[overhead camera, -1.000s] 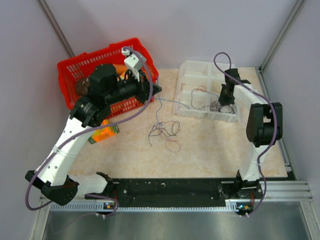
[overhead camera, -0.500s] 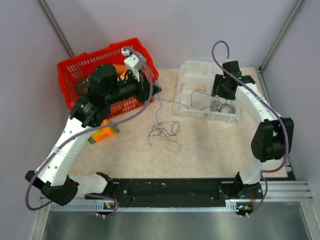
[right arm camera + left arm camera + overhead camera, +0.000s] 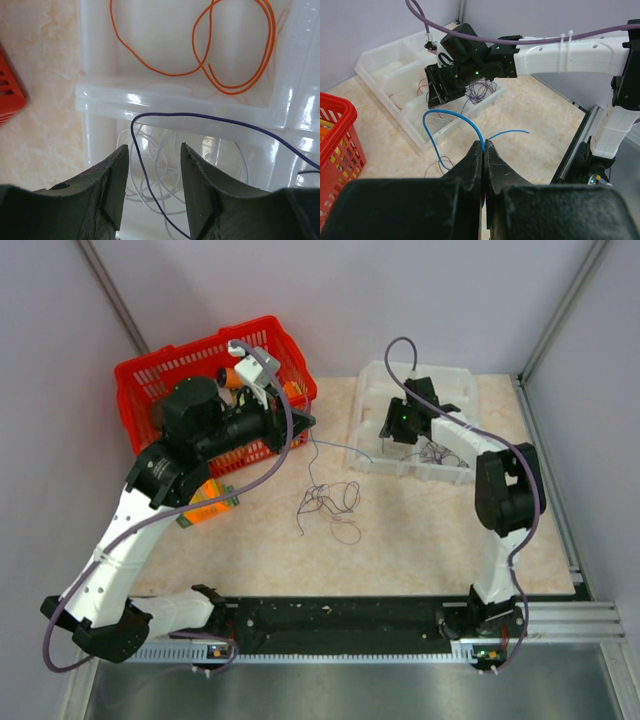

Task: Untangle the cables

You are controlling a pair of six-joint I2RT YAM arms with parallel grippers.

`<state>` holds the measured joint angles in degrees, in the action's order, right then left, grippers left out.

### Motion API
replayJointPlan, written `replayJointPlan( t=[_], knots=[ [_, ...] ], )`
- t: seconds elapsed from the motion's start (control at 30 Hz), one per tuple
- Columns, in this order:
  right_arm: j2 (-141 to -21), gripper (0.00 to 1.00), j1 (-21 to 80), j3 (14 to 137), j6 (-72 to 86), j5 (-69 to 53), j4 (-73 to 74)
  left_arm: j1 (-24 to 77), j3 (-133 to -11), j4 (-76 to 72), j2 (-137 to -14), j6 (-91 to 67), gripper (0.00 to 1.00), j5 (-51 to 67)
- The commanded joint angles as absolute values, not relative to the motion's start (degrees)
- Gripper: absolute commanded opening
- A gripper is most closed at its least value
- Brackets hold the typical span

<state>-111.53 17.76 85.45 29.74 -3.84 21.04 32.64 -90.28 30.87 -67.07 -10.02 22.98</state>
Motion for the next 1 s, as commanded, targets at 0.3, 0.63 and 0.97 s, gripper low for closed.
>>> replayJointPlan(
  t=[0.3, 0.63, 0.97],
  knots=[
    [-110.58, 0.00, 18.37, 89.74, 28.56, -4.83, 20.47, 32.34, -91.32, 29.62, -66.45, -9.40, 0.00, 22.15],
    [-101.17, 0.00, 10.99, 86.67, 31.28, -22.04, 21.97, 32.34, -90.79, 28.30, -67.59, -9.76, 0.00, 23.47],
    [-96.07, 0.00, 0.27, 77.09, 38.85, -31.38, 14.68, 32.34, -90.79, 28.30, -67.85, -9.58, 0.00, 23.55]
  ],
)
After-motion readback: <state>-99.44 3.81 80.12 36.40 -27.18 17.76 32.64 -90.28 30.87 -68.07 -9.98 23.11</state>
